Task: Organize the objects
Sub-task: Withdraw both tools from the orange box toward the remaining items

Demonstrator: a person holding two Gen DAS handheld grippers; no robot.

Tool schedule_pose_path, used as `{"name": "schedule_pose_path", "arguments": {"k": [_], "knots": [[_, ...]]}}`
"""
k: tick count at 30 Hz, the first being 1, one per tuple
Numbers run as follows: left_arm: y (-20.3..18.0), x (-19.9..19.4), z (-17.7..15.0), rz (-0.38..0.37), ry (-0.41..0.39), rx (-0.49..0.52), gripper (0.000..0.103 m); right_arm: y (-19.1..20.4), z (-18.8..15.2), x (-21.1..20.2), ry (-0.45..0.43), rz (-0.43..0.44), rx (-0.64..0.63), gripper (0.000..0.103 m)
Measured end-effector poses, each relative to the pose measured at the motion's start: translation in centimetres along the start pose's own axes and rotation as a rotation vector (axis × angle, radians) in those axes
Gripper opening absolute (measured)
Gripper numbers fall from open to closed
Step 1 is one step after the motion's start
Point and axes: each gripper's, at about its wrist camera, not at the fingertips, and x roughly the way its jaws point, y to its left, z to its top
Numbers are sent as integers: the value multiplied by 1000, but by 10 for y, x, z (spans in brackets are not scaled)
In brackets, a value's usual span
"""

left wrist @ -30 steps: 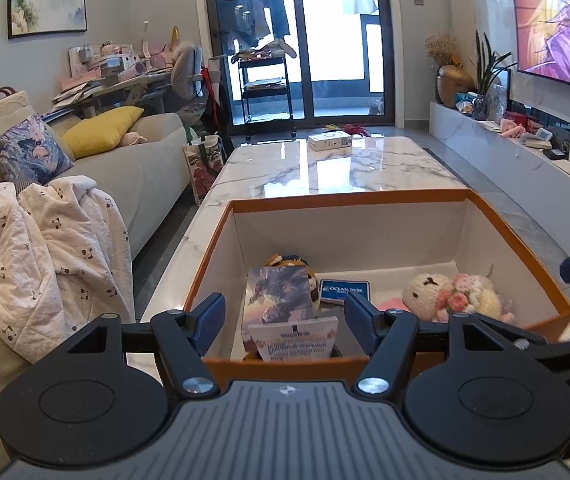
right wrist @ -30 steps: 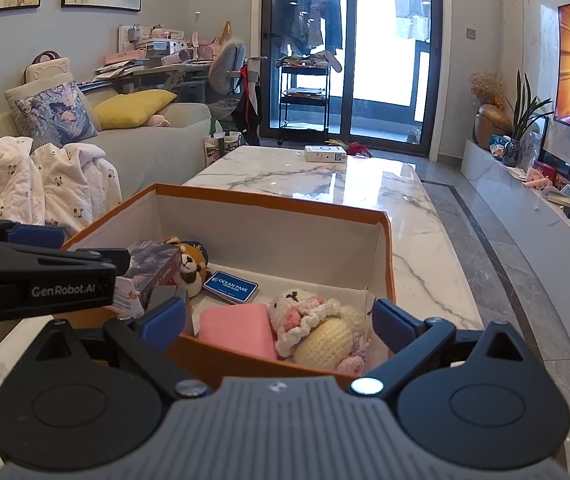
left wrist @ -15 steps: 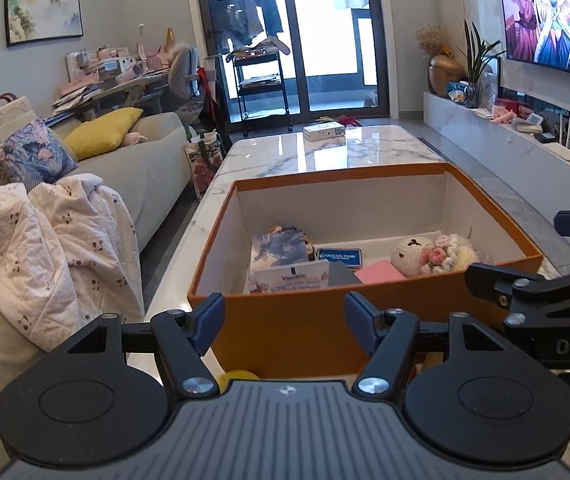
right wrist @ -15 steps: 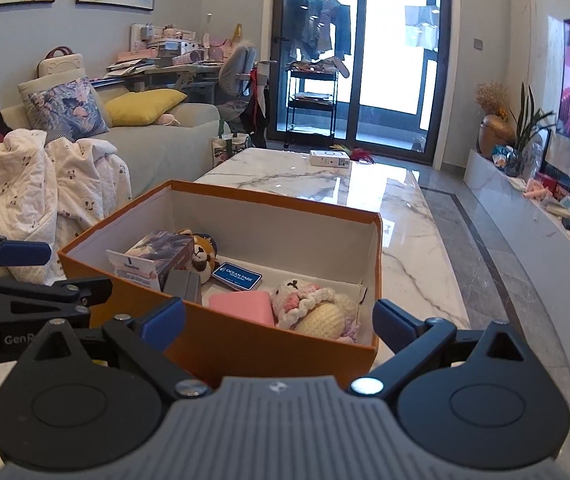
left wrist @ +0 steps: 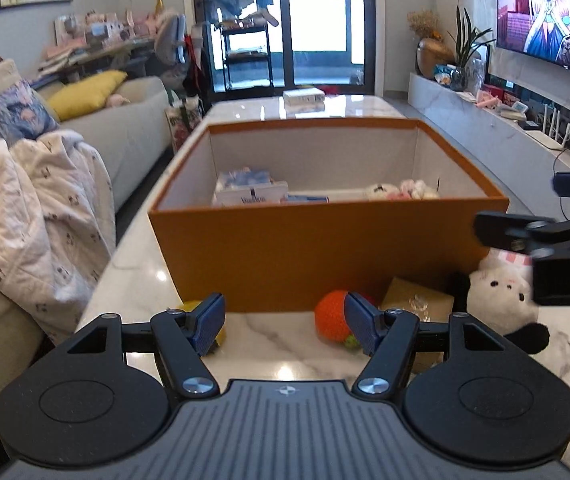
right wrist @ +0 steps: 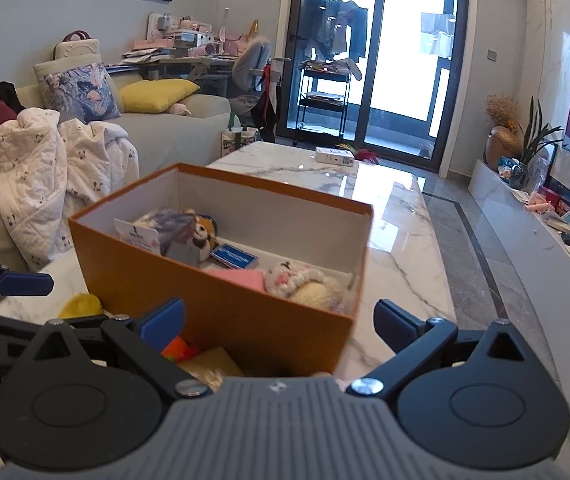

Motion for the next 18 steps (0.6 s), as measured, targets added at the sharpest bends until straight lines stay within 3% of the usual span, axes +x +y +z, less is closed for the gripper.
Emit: {"name": "schedule_pose_path", "arguments": {"k": [12,18], "knots": [[7,19,-2,-9,2,-16,77,-47,-22,19,70,-59,44,102],[3,26,3,-36,19,-7,77,-60,-31,41,119,7,141,102]]}}
